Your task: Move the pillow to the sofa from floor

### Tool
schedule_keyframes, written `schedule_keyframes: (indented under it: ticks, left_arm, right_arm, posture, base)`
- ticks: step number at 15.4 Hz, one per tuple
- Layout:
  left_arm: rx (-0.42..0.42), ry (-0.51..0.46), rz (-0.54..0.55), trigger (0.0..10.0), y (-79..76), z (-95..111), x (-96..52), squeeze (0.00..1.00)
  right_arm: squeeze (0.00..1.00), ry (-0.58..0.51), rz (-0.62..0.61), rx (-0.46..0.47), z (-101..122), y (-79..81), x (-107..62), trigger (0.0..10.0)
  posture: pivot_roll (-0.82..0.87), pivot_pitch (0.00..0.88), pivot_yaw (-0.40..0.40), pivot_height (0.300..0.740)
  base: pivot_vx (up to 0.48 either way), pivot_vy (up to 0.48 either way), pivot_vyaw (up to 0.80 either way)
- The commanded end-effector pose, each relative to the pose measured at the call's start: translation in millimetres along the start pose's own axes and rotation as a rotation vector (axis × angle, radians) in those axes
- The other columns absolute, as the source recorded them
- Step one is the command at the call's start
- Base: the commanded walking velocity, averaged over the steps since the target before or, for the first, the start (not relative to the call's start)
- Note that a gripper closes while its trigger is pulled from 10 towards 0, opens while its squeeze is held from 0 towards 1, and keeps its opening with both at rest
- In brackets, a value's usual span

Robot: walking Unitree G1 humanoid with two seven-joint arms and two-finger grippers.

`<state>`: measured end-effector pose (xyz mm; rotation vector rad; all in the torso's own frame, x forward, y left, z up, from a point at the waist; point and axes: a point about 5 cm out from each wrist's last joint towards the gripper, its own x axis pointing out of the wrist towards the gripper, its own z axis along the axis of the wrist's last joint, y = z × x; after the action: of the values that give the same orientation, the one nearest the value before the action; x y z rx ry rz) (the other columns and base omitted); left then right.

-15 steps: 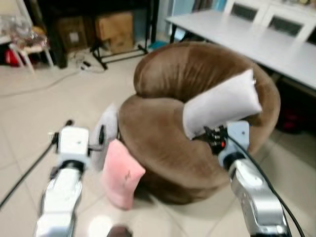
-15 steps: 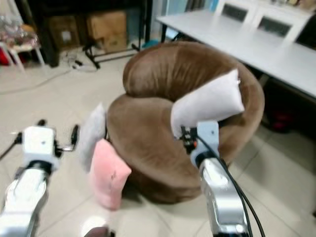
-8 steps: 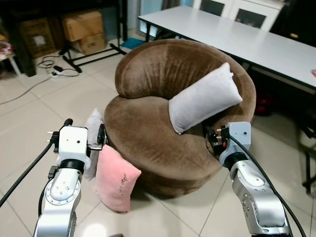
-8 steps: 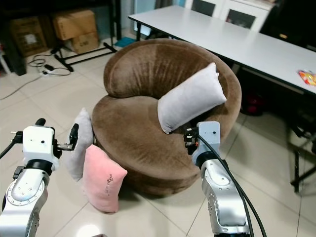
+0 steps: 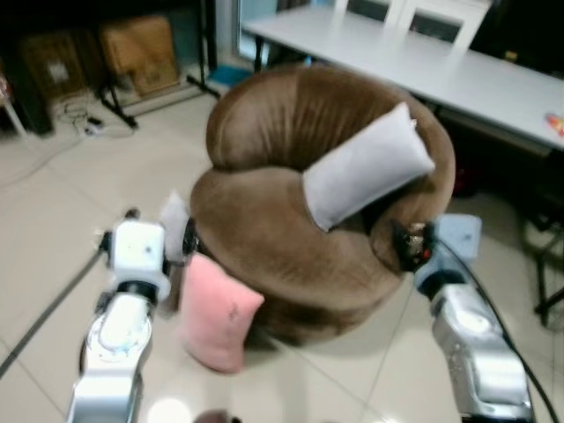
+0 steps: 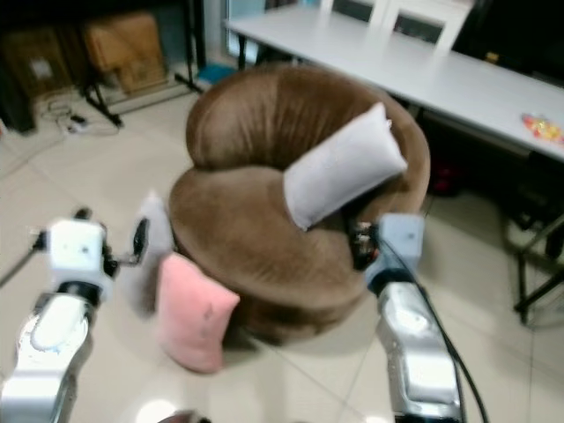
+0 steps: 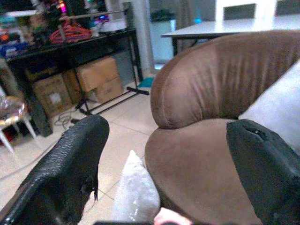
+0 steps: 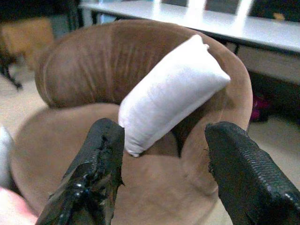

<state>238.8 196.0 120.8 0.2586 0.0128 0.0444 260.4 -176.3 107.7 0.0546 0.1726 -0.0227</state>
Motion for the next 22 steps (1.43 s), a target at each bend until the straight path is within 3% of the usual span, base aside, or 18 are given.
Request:
schedule_keyframes:
  ticks: [1,2,4,7,10,13,14,16,17,19,22]
  left_arm:
    - [0.008,-0.017,-0.003,10.0,1.4,4,3.2,0.00]
    - [0.008,-0.018,-0.004,10.0,1.2,5,3.6,0.00]
    - [0.008,-0.019,-0.006,10.0,0.6,5,4.0,0.00]
    - [0.010,-0.019,-0.009,10.0,0.3,4,4.4,0.00]
    - [0.008,-0.021,-0.008,10.0,-0.4,4,4.7,0.00]
    - [-0.002,-0.038,0.001,10.0,0.1,6,4.9,0.00]
    - [0.003,-0.029,-0.001,10.0,0.2,6,5.4,0.00]
    - [-0.009,-0.035,-0.016,10.0,-0.6,7,6.7,0.00]
    - [-0.010,-0.037,-0.018,10.0,-0.8,7,6.8,0.00]
    - [-0.009,-0.038,-0.020,10.0,0.2,7,6.5,0.00]
    - [-0.009,-0.037,-0.019,10.0,1.9,8,6.3,0.00]
  right_arm:
    - [1.00,0.008,0.002,0.018,2,1.8,-1.1,10.0]
    - [1.00,-0.003,0.007,-0.088,1,3.8,-1.0,10.0]
    - [1.00,-0.032,0.096,-0.061,-4,10.8,-3.8,10.0]
    - [1.00,-0.013,0.035,-0.109,-4,7.1,-2.9,10.0]
    - [1.00,-0.005,0.045,-0.071,-5,13.3,-1.5,10.0]
    - [1.00,-0.069,0.039,-0.110,-1,11.1,-2.3,10.0]
    - [1.00,-0.007,0.055,-0.084,-4,11.0,-2.1,10.0]
    - [1.00,-0.005,0.114,-0.082,-4,17.7,-3.8,10.0]
    - [1.00,-0.026,0.099,-0.119,-3,17.2,-4.2,10.0]
    - [1.00,-0.080,0.104,-0.103,0,19.5,-4.5,10.0]
    - [1.00,-0.068,0.113,-0.102,1,20.3,-4.9,10.0]
  posture:
    - [-0.03,0.000,-0.075,0.740]
    - [-0.03,0.000,-0.074,0.740]
    - [-0.03,0.000,-0.074,0.740]
    - [-0.03,0.000,-0.074,0.740]
    - [-0.03,0.000,-0.077,0.740]
    - [-0.03,0.000,-0.080,0.740]
    - [-0.03,0.000,-0.076,0.740]
    - [-0.03,0.000,-0.072,0.740]
    - [-0.03,0.000,-0.072,0.740]
    - [-0.03,0.000,-0.068,0.740]
    - [-0.03,0.000,-0.067,0.740]
  base:
    - [0.000,0.349,0.00]
    - [0.000,0.345,0.00]
    - [0.000,0.347,0.00]
    - [0.000,0.345,0.00]
    - [0.000,0.293,0.00]
    - [0.000,0.000,0.00]
    - [0.000,0.000,0.00]
    - [0.000,0.000,0.80]
    - [0.247,0.000,0.80]
    - [0.292,0.000,0.80]
    - [0.296,0.000,0.79]
